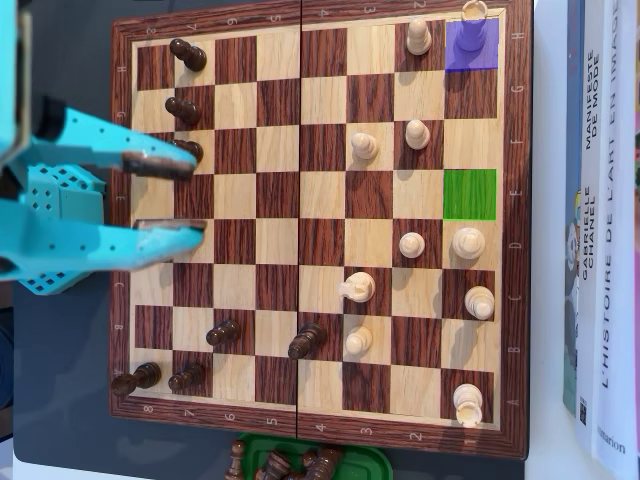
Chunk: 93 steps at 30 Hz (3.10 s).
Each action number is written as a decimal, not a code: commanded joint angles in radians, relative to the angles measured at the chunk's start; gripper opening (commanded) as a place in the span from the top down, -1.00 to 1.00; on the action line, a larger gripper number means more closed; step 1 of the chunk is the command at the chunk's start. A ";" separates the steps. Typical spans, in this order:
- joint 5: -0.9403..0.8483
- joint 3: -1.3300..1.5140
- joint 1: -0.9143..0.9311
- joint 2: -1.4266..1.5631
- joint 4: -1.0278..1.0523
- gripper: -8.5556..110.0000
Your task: Play chess
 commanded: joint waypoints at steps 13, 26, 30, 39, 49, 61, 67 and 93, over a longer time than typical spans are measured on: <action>-0.009 -0.181 -0.150 -0.215 0.000 0.59; -0.009 -0.233 -0.293 -0.403 -0.009 0.59; -0.009 -0.304 -0.325 -0.480 -0.009 0.59; -0.009 -0.489 -0.318 -0.742 0.000 0.59; -0.009 -0.811 -0.276 -1.109 0.000 0.59; -0.009 -1.052 -0.279 -1.371 0.002 0.59; -0.009 -1.134 -0.276 -1.485 0.002 0.59; -0.008 -1.279 -0.273 -1.694 0.002 0.59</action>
